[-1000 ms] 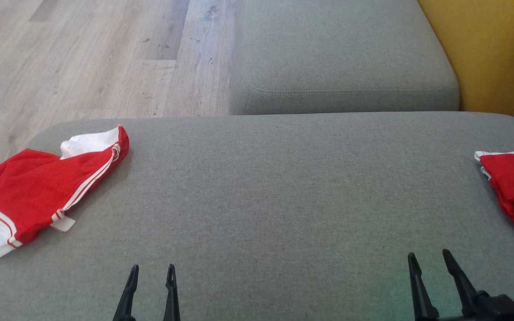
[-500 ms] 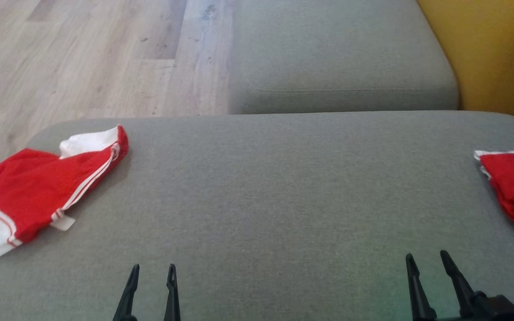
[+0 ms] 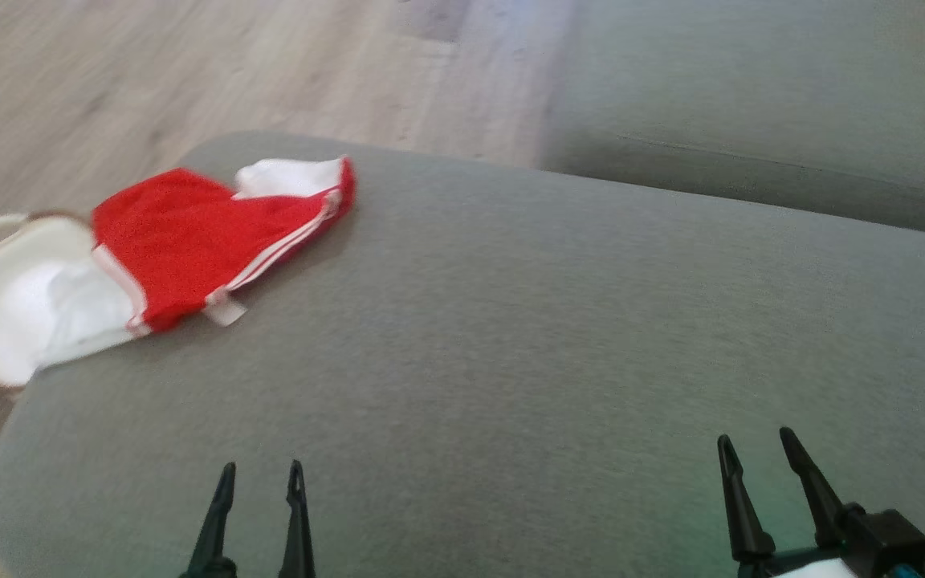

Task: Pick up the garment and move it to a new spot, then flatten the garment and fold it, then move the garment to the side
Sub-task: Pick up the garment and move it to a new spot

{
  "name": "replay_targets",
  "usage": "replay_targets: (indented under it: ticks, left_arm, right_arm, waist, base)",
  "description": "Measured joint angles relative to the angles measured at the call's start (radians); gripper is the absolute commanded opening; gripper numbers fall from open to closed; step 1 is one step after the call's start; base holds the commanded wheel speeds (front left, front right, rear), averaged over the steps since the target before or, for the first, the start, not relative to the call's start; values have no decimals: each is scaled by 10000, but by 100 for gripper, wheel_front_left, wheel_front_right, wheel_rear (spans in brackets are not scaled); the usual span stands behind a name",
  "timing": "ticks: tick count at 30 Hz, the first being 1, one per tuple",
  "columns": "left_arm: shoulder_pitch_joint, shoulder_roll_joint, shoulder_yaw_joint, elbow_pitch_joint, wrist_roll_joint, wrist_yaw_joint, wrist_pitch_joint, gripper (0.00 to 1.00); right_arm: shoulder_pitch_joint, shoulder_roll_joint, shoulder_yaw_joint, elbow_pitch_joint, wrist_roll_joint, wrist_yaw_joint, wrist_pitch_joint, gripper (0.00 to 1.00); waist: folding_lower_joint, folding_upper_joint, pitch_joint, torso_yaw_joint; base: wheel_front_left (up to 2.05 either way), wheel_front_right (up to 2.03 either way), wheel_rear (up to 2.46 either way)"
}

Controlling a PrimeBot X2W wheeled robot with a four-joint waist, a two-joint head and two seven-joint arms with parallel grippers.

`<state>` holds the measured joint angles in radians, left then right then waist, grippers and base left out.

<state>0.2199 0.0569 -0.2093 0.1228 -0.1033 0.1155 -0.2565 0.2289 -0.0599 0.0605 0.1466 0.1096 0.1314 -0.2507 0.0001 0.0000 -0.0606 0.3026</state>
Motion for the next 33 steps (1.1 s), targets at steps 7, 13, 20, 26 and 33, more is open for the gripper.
replay_targets:
  ticks: [7, 13, 20, 26, 33]
  left_arm:
    - [-81, 0, 171, -161, -12, 86, 0, 100]
    - [-87, -2, 215, -311, -31, 123, -2, 100]
    - [-944, -10, 552, -589, -27, 173, -2, 100]
    - [-3449, -54, 943, -504, -8, 178, -4, 100]
    - [-6920, 173, 1237, 2295, -13, 61, 913, 100]
  right_arm:
    - [-274, -27, 119, -10, 38, 0, 0, 100]
    - [-337, -203, 190, -15, 38, 0, 0, 100]
    - [-360, -836, 311, -244, 38, 0, 0, 100]
    - [-927, -1835, 541, -485, 38, 0, 0, 100]
    - [-1657, -2945, 673, -876, 40, 0, -2, 100]
  waist:
    - [0, 0, 298, 1219]
    - [0, 0, 659, 1638]
    - [0, 0, 1369, 1518]
    - [2, 0, 2472, 1321]
    - [3, 0, 3823, 1112]
  base:
    - [0, 0, 0]
    - [0, 0, 0]
    - [0, 0, 0]
    - [0, 0, 0]
    - [0, 0, 0]
